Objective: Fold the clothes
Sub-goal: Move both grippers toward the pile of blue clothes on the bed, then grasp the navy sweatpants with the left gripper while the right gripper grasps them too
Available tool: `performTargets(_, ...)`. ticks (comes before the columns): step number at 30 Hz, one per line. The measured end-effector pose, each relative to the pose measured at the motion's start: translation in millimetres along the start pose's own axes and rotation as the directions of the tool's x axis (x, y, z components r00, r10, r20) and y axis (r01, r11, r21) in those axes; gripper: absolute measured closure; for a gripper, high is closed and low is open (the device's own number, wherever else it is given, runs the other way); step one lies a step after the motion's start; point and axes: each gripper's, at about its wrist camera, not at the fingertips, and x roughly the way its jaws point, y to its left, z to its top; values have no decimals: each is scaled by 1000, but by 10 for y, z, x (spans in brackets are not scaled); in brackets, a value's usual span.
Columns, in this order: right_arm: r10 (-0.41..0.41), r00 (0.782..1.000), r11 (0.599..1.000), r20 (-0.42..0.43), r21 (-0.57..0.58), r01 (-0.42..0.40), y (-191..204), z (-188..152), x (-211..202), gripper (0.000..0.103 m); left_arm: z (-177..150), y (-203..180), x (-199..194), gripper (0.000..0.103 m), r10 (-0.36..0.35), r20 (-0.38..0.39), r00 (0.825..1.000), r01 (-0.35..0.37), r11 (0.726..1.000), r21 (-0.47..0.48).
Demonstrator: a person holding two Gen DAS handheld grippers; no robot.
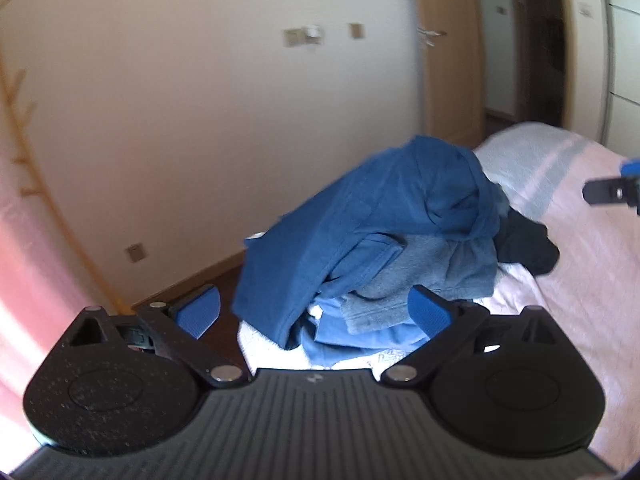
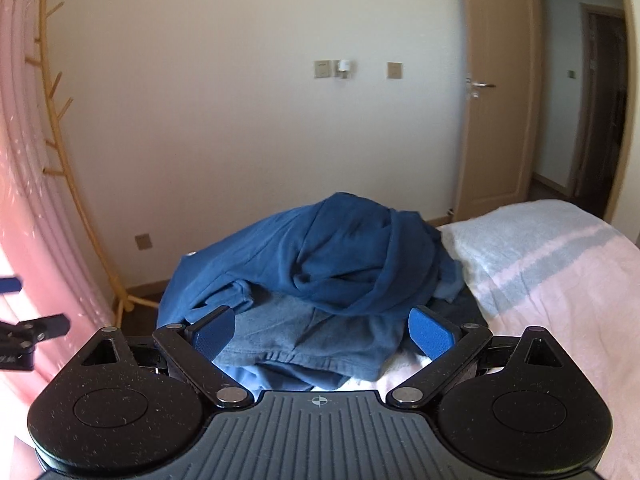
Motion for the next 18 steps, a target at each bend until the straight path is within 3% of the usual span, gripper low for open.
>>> performTargets(6, 4, 999, 999, -41, -44, -6, -97, 174, 710, 7, 236, 108, 1129, 4, -79, -63, 995, 89, 982, 170)
performTargets(11, 11, 989, 999, -144, -44, -18, -128, 444, 1685, 7, 587, 148, 2154, 5, -170, -87, 982, 187, 946, 264)
performTargets(14, 3, 984, 999, -180, -36, -10, -83, 589, 2302, 7, 767, 154, 2748, 7, -239, -114, 964, 263, 914, 309)
performTargets(18, -3, 975, 1000, -221, -3, 2, -62, 664, 2979, 7, 882, 121, 3360, 10, -332, -167, 929, 370, 860, 350)
